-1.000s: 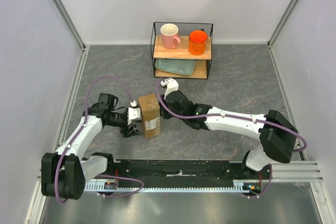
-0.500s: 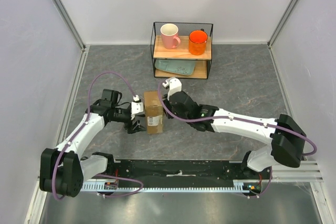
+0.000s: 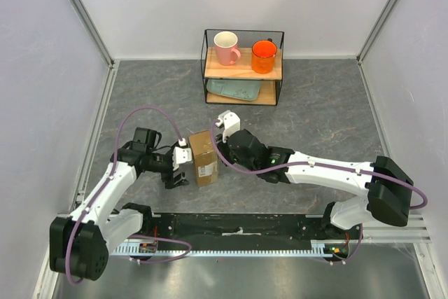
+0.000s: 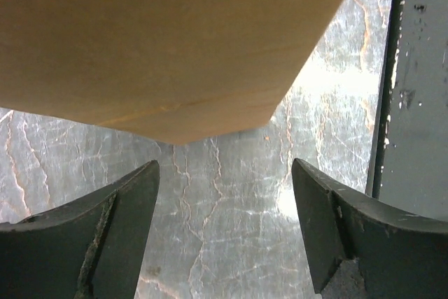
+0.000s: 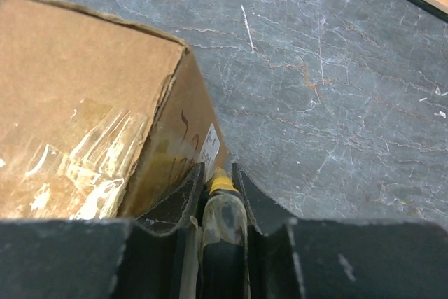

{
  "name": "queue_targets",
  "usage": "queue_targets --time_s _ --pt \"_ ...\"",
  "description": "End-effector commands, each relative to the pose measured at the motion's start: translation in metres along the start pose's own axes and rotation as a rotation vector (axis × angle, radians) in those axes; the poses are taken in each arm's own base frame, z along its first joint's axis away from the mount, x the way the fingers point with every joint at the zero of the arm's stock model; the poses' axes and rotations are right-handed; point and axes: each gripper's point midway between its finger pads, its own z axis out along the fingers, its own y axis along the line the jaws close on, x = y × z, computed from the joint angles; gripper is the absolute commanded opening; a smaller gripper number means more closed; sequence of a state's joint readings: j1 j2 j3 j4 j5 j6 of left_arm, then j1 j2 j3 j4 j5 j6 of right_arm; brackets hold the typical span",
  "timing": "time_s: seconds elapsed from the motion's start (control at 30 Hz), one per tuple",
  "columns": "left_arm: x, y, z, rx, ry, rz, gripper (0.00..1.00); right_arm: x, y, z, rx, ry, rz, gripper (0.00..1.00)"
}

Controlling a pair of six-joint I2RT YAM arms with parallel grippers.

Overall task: Unpack the express box
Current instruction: Adjust the express box at the center of the board.

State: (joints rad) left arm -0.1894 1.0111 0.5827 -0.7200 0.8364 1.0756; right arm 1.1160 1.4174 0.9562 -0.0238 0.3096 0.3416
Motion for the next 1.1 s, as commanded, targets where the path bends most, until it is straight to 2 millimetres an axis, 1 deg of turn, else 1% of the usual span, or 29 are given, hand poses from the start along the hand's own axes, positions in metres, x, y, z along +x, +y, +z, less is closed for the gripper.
queue_targets --time_s 0.0,0.07,0.2,0.23,0.27,0.37,0.5,0.6,0.63,0.67,0.7,0.73,0.77,0.8,0.83,0.87,0.9,0.93,1.0,1.03,1.07 --pt "0.014 -0.01 -0.009 -0.027 0.079 -0.004 0.84 -0.053 0.028 -0.01 -0.099 -0.138 0.009 0.0" --pt "0.009 -0.012 -0.015 -0.051 0.077 -0.005 0.87 -0.057 0.029 -0.011 -0.099 -0.144 0.01 0.0" --pt "0.005 -0.019 -0.022 -0.079 0.068 0.0 0.91 -0.057 0.032 -0.012 -0.113 -0.141 0.007 0.0" --pt "0.006 -0.021 -0.022 -0.081 0.068 -0.006 0.96 -0.056 0.031 -0.012 -0.112 -0.14 0.007 0.0" --pt "0.006 -0.025 -0.023 -0.076 0.068 -0.013 0.99 -0.057 0.031 -0.013 -0.113 -0.141 0.007 0.0" --pt "0.002 -0.031 -0.027 -0.081 0.055 -0.009 0.99 -0.057 0.029 -0.015 -0.105 -0.143 0.007 0.0" --pt "-0.01 -0.037 -0.036 -0.106 0.022 -0.003 0.99 -0.059 0.028 -0.016 -0.1 -0.144 0.004 0.0" --pt "-0.03 -0.035 -0.047 -0.133 -0.016 0.013 0.99 -0.06 0.026 -0.017 -0.091 -0.145 0.002 0.0" --pt "-0.043 -0.029 -0.055 -0.168 -0.037 0.038 0.99 -0.06 0.026 -0.017 -0.089 -0.143 0.002 0.0" --pt "-0.049 -0.025 -0.059 -0.2 -0.046 0.004 0.99 -0.061 0.025 -0.018 -0.084 -0.147 0.002 0.0" --pt "-0.06 -0.015 -0.065 -0.243 -0.066 0.002 0.99 -0.061 0.025 -0.019 -0.082 -0.148 0.001 0.0" --pt "-0.075 -0.005 -0.075 -0.288 -0.083 -0.006 0.99 -0.061 0.023 -0.019 -0.077 -0.148 0.002 0.0" --pt "-0.083 -0.001 -0.082 -0.316 -0.091 -0.057 0.99 -0.063 0.021 -0.021 -0.07 -0.155 0.002 0.0" --pt "-0.091 0.003 -0.087 -0.33 -0.098 -0.071 0.99 -0.063 0.02 -0.021 -0.064 -0.158 0.003 0.0" --pt "-0.109 0.007 -0.1 -0.355 -0.121 -0.072 0.99 -0.061 0.019 -0.022 -0.06 -0.155 0.001 0.0" --pt "-0.113 0.012 -0.103 -0.366 -0.118 -0.136 0.99 -0.063 0.018 -0.024 -0.059 -0.161 0.003 0.0" --pt "-0.12 0.014 -0.107 -0.366 -0.123 -0.146 0.99 -0.063 0.016 -0.024 -0.052 -0.161 0.0 0.0" --pt "-0.134 0.014 -0.117 -0.369 -0.135 -0.142 0.99 -0.062 0.016 -0.025 -0.051 -0.163 0.003 0.0" --pt "-0.142 0.02 -0.116 -0.34 -0.131 -0.225 0.99 -0.063 0.014 -0.026 -0.046 -0.168 0.003 0.0" --pt "-0.153 0.025 -0.122 -0.344 -0.144 -0.249 0.99 -0.062 0.014 -0.025 -0.044 -0.166 0.002 0.0" --pt "-0.153 0.025 -0.115 -0.294 -0.134 -0.334 0.99 -0.061 0.014 -0.026 -0.044 -0.166 0.004 0.0"
